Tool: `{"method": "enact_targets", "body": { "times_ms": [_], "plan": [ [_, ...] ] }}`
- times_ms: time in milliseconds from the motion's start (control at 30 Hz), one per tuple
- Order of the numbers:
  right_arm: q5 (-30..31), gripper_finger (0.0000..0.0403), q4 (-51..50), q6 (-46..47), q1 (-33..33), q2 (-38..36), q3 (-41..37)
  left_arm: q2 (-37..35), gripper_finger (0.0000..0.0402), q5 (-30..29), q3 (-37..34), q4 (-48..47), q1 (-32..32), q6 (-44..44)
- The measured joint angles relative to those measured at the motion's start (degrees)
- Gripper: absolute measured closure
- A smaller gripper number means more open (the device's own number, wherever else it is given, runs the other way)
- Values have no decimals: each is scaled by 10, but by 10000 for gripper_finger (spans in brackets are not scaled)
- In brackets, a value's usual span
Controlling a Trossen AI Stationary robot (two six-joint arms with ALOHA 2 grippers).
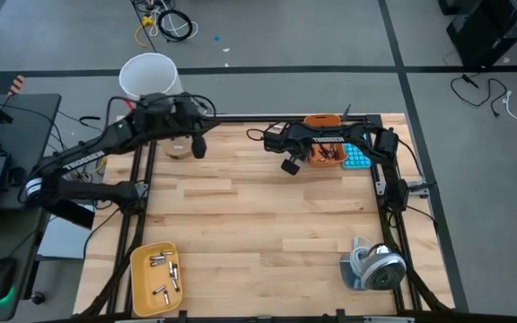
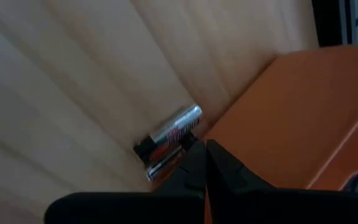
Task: Sort batteries
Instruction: Put the silver battery into the yellow bin
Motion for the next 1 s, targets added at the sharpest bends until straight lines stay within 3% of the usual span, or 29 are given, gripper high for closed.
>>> {"method": "enact_targets", "body": {
  "times_ms": [167, 567, 800, 1000],
  "plan": [
    [0, 403, -7, -2, 0, 0, 0, -42, 402, 35, 0, 14, -25, -3],
    [-1, 403, 65, -17, -3, 2, -36, -132, 402, 35, 0, 3, -128, -14],
    [-11, 403, 70, -9, -2, 2, -48, -156, 402, 35, 0, 1, -168, -26],
    [4, 403, 65, -57, 10, 2, -49, -155, 402, 21, 0, -1, -195, -23]
  ]
}}
